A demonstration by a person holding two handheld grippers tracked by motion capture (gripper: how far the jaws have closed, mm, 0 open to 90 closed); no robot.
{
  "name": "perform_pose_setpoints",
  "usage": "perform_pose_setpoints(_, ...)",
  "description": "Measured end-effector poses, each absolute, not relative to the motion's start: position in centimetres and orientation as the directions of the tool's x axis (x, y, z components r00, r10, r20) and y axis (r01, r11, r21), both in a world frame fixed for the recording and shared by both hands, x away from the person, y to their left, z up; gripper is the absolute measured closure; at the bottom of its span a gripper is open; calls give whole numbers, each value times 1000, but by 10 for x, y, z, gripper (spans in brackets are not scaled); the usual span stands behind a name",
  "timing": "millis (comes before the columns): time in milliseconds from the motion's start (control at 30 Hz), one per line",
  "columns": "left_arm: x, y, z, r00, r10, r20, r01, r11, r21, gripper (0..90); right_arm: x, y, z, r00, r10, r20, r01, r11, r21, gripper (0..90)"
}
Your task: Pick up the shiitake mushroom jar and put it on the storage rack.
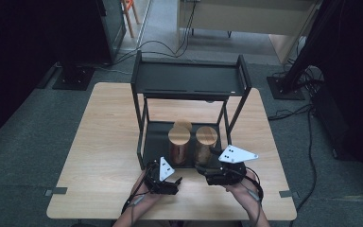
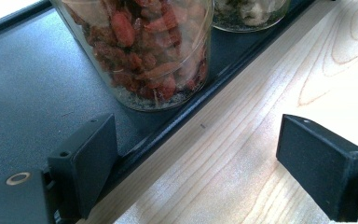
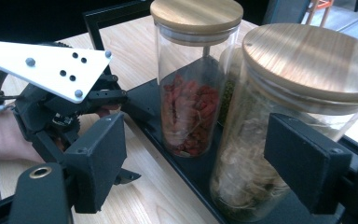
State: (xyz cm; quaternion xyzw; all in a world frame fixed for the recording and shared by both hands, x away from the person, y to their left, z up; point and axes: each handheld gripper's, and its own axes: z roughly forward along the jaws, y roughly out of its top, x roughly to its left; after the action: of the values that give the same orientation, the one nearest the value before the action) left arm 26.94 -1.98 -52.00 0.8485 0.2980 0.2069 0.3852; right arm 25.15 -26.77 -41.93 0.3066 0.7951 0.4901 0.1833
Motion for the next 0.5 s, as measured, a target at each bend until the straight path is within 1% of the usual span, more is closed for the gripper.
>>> perform_pose_setpoints(500, 269, -20, -520, 738, 664, 123, 346, -528, 775, 128, 251, -269, -429, -783, 622, 4, 269, 332, 904, 206)
